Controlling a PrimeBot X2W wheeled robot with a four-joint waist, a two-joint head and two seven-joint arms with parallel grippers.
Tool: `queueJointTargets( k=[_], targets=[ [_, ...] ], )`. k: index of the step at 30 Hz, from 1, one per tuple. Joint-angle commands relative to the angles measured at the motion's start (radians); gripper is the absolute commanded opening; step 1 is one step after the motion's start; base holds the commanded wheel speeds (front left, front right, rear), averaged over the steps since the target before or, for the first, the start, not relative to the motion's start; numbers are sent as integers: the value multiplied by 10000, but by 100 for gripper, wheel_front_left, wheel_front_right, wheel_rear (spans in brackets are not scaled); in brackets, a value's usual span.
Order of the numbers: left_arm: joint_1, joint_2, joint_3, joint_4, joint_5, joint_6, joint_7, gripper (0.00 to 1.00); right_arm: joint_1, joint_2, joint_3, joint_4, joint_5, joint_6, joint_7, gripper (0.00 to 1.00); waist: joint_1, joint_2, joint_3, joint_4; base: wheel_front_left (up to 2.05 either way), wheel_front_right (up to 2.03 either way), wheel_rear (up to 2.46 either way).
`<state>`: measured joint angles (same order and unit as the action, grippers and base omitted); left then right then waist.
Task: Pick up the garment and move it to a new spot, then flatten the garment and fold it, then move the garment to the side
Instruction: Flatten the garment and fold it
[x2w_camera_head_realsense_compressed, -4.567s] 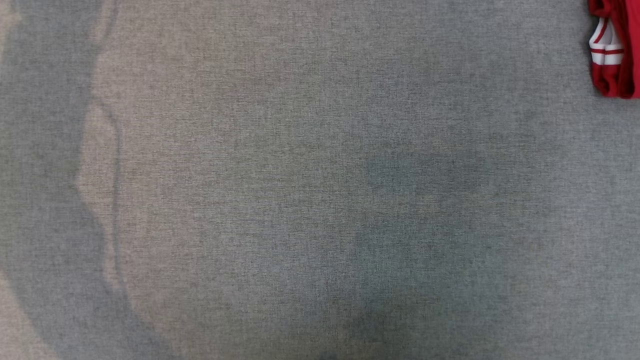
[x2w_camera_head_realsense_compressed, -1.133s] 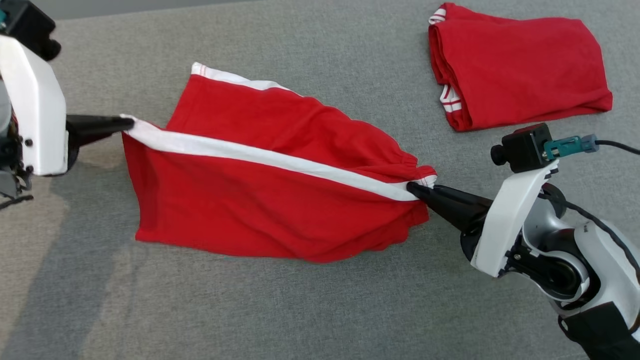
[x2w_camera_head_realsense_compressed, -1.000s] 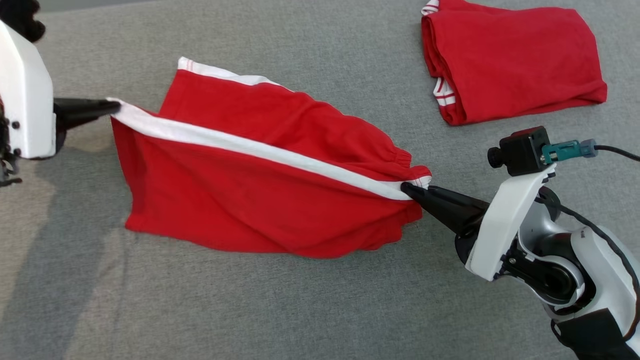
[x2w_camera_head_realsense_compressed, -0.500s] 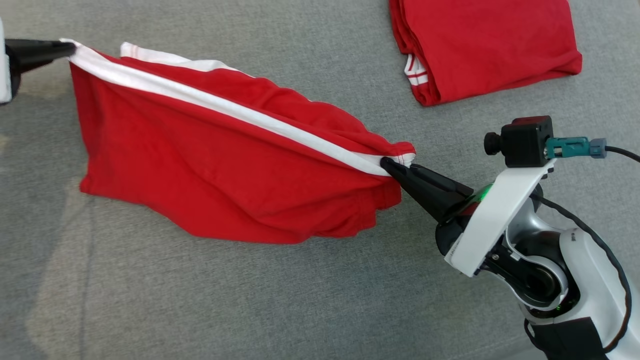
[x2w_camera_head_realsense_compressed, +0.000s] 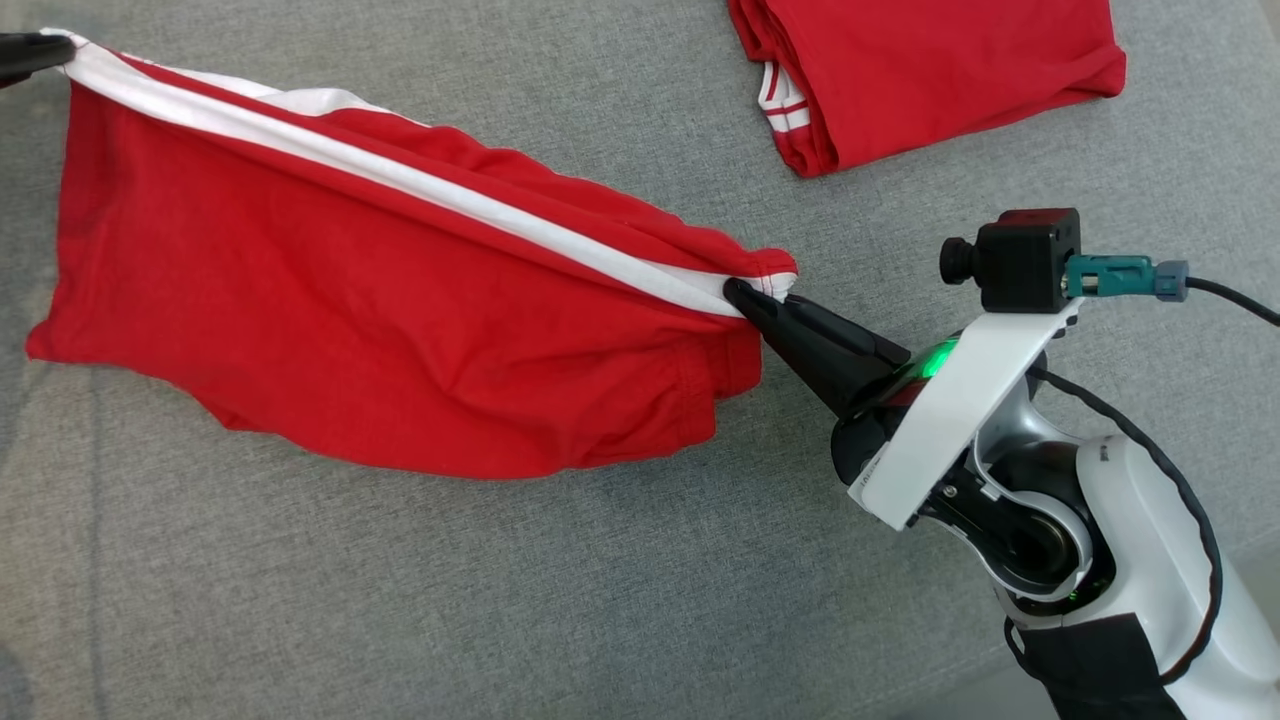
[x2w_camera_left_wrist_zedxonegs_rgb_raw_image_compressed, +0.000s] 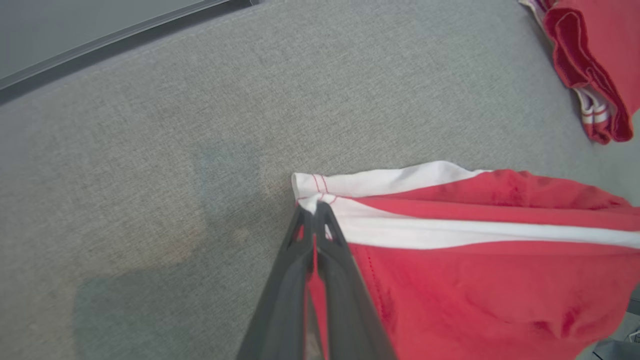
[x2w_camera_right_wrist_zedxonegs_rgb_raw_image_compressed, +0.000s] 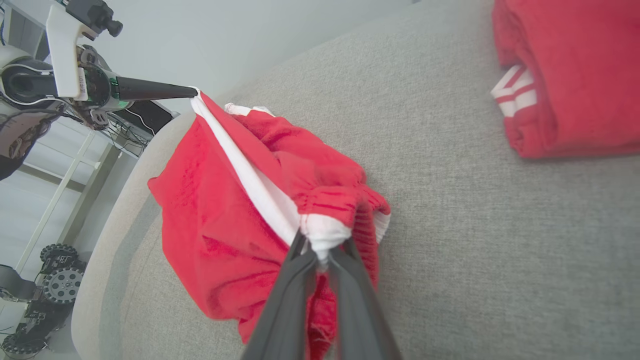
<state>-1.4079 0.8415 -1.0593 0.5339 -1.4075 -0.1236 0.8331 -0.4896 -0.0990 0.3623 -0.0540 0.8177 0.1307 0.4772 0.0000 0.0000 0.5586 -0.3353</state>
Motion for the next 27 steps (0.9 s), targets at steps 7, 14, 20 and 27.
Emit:
queueJointTargets(
  k=[7, 14, 20, 27],
  targets=[
    [-195, -145, -68, 473, 82, -58, 37, 18, -355, 66, 57, 366, -78, 4, -261, 18, 0, 0, 81, 4, 0, 0, 0],
    [-49, -369, -68, 504, -107, -87, -101, 100, -533, 105, 113, 612, 4, 5, -415, 100, 0, 0, 24, 179, 0, 0, 0],
    [111, -435, -9, 319, -167, -73, -530, 100, -530, 26, 2, 729, -65, 5, -680, 100, 0, 0, -181, 317, 0, 0, 0],
    [650, -128, -168, -31, -479, -75, -530, 100, -249, -237, -189, 649, 41, 5, -1019, 100, 0, 0, -676, 357, 0, 0, 0]
  ],
)
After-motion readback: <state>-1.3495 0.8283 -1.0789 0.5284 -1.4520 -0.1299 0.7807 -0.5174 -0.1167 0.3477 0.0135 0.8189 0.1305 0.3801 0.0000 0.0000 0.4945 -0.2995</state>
